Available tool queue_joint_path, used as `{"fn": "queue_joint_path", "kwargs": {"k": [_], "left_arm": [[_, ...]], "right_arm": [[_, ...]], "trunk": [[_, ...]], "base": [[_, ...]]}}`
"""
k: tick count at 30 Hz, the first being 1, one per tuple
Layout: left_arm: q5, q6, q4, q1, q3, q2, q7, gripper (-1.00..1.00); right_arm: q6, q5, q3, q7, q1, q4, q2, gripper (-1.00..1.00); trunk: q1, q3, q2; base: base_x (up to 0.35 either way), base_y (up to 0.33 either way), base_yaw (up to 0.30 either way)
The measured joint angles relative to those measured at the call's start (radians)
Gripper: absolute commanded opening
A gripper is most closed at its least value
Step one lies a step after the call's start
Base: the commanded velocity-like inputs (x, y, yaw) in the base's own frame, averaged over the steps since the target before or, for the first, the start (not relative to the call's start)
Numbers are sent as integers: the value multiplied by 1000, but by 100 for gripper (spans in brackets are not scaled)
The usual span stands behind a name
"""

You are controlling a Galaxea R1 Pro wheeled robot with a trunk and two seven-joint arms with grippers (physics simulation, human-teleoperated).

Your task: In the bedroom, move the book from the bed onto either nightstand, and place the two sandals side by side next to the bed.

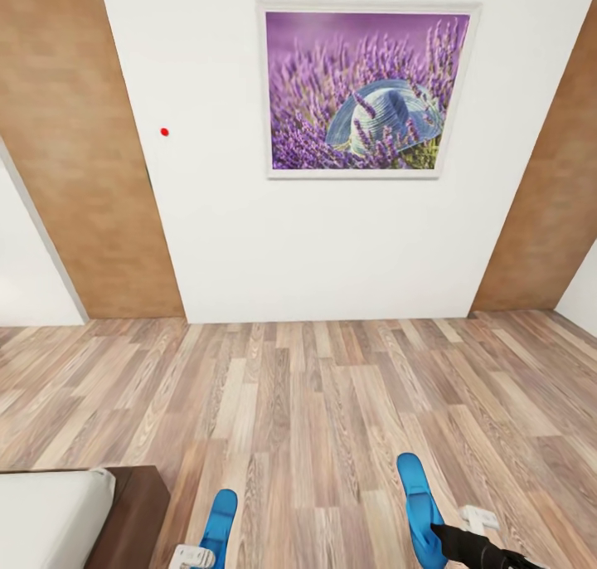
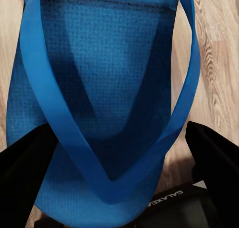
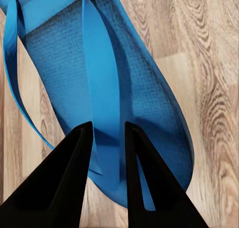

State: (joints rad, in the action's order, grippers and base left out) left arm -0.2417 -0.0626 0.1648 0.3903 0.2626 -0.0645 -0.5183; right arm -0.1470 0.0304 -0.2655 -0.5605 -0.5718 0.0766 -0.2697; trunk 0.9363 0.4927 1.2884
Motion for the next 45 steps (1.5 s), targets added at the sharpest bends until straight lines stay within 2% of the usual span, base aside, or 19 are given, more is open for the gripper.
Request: {"fn": "queue_joint_path", "kwargs": {"k": [45], "left_arm": [[0, 0, 0, 0, 0, 8, 0, -100]], "right_arm": [[-1, 0, 0, 2, 0, 0, 0, -100]], "trunk": [[0, 0, 0]], "base": [[291, 0, 0]]}}
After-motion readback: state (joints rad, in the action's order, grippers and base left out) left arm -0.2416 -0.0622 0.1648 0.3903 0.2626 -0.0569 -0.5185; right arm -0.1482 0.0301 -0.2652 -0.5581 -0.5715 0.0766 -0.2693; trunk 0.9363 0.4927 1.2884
